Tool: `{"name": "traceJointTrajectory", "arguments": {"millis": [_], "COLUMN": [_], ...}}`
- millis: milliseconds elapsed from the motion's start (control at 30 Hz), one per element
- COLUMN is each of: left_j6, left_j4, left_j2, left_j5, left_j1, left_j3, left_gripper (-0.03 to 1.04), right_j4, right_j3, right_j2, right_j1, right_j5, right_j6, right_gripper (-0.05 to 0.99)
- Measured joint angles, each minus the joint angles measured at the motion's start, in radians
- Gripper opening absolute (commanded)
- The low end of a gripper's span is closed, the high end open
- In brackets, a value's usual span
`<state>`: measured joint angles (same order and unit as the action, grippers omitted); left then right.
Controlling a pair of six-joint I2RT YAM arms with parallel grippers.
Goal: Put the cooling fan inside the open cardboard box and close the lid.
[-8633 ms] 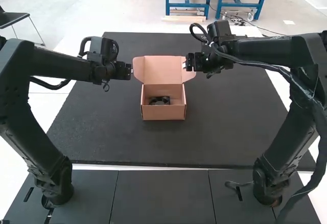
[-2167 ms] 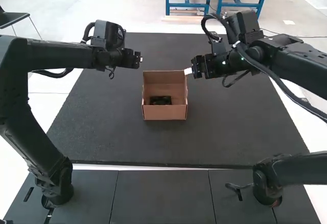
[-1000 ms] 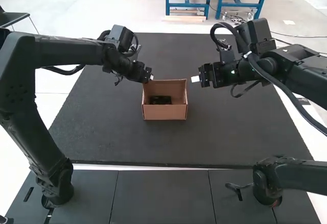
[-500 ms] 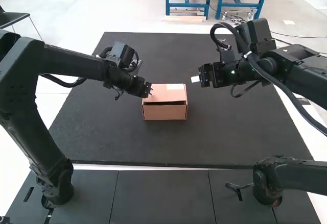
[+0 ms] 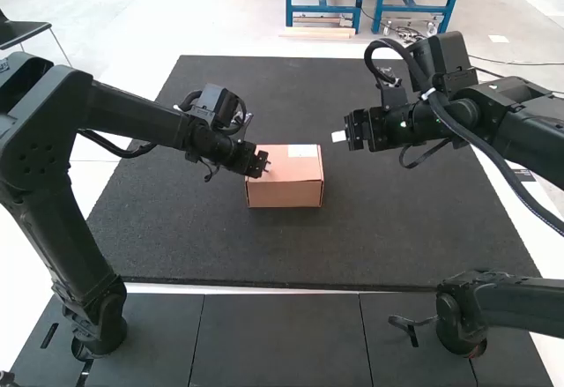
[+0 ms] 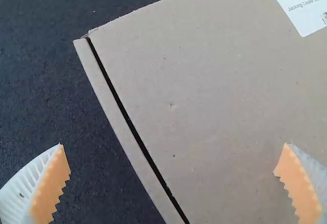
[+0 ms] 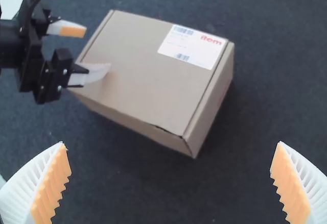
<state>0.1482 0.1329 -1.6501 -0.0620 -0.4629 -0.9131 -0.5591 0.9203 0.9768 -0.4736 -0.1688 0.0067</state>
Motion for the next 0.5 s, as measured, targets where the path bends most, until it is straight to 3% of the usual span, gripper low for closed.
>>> {"name": "traceJointTrajectory", "arguments": {"millis": [300, 500], "left_j6": [0.007, 0.006], "left_j4": [0.103, 0.110], "left_j2": [0.055, 0.191], "left_j5": [0.006, 0.010], "left_j1": [0.000, 0.013], "left_j3": [-0.018, -0.018], "left_gripper": [0.96, 0.96], "right_j4": [0.000, 0.019], "right_j3": [0.000, 0.000], "right_j2": [0.000, 0.000], "right_j1": [0.000, 0.005], "right_j5": [0.000, 0.019], "right_j6": [0.000, 0.002], "right_gripper": [0.89, 0.89]}}
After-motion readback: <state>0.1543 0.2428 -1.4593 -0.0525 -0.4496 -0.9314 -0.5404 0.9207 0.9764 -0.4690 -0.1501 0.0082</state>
